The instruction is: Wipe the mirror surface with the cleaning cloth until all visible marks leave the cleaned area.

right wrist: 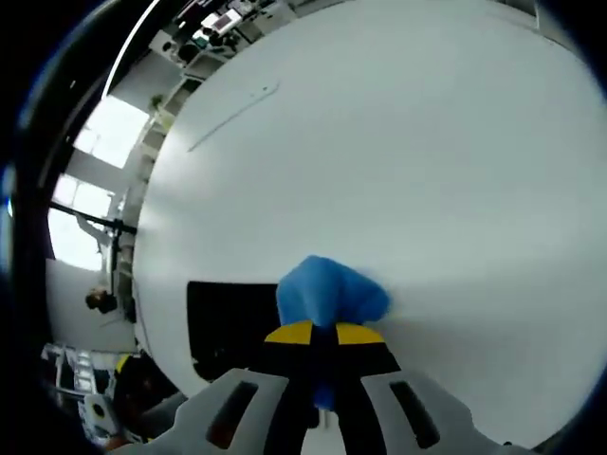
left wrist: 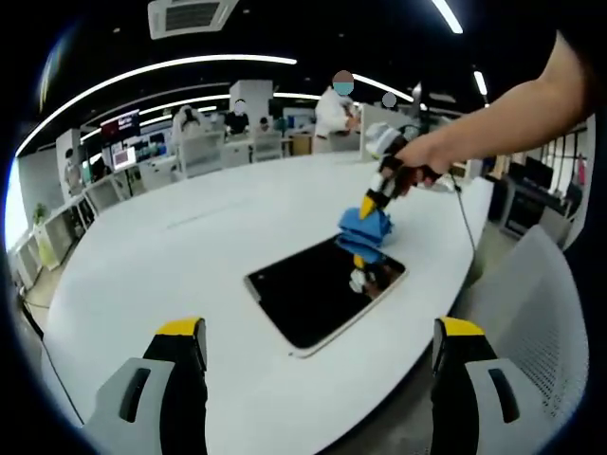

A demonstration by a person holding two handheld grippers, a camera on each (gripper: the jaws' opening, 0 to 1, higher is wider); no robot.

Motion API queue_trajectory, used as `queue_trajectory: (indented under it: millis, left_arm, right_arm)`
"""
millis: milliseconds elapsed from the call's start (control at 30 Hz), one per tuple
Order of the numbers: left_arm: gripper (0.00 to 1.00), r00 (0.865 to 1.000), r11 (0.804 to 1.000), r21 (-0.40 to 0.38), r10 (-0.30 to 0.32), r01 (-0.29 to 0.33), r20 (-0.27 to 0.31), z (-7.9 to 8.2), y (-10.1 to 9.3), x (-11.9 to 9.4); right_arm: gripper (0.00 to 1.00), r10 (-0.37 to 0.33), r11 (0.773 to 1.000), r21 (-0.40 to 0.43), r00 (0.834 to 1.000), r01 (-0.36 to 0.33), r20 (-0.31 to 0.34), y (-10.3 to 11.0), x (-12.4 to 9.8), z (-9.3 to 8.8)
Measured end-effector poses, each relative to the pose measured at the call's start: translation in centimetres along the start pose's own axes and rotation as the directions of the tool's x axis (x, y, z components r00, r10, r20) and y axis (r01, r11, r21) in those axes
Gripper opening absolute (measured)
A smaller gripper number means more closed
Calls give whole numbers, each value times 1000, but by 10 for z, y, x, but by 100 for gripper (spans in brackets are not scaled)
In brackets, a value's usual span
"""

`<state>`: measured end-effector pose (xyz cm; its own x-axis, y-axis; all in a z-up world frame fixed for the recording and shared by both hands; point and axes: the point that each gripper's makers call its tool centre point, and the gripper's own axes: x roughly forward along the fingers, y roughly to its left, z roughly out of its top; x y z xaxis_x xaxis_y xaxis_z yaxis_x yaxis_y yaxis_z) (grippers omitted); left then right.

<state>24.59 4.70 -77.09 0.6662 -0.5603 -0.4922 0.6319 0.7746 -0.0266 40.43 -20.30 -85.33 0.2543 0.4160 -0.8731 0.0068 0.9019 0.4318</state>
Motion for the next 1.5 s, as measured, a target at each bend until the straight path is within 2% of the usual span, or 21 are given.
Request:
queue_trajectory:
  millis: [400, 600, 867, 967, 1100, 1500]
  left_arm:
    - [100, 1000, 1000, 5, -15, 15, 5, 1, -3, 0]
    - [100, 1000, 1000, 2, -17, 17, 5, 1, -3, -1]
    - [100, 1000, 1000, 0, -29, 29, 5, 3, -6, -1]
    - [100, 1000, 1000, 18, -9, 9, 0, 1, -1, -1]
    - [100, 1000, 1000, 1, -17, 17, 3, 1, -1, -1]
    - [100, 1000, 1000, -10, -26, 27, 17, 4, -2, -2]
  right_arm:
    - [1, -23, 999, -25, 999, 22, -38, 19, 24, -15]
    - [1, -17, 999, -32, 999, 16, -37, 22, 27, -11]
    - [0, -8, 1000, -31, 1000, 7, -30, 38, 36, -10]
    - [0, -10, 999, -39, 999, 9, -35, 43, 39, -9]
    - [0, -12, 999, -48, 999, 10, -39, 50, 42, -9]
    - [0, 5, 997, -80, 998, -10, -57, 88, 59, -13]
